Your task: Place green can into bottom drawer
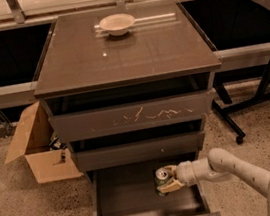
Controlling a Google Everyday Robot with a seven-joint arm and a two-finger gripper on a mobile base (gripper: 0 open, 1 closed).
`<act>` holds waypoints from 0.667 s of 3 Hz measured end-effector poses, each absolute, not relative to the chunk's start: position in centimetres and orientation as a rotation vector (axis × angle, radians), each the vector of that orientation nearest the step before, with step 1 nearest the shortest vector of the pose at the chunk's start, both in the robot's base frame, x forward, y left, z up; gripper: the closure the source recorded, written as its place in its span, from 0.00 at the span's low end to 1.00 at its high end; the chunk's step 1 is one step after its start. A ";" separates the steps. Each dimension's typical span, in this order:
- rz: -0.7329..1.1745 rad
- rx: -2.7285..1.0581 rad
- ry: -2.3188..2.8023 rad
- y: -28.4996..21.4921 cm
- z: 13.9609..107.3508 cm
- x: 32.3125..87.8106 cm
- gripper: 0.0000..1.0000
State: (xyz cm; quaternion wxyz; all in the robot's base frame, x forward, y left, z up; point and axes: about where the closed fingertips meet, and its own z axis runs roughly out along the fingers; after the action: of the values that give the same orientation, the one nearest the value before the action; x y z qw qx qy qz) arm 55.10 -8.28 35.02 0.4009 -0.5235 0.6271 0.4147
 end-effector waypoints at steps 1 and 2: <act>1.020 -1.337 1.603 -8.3 33.1 55.4 1.00; 1.015 -1.332 1.609 -8.5 30.0 55.6 1.00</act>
Offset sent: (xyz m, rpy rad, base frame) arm 0.0089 -0.0096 -0.0748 -0.0313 -0.0194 -0.0286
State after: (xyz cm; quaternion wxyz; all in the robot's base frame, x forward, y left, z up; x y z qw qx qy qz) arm 55.61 -8.51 30.04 0.3983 -0.5262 0.6354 0.4008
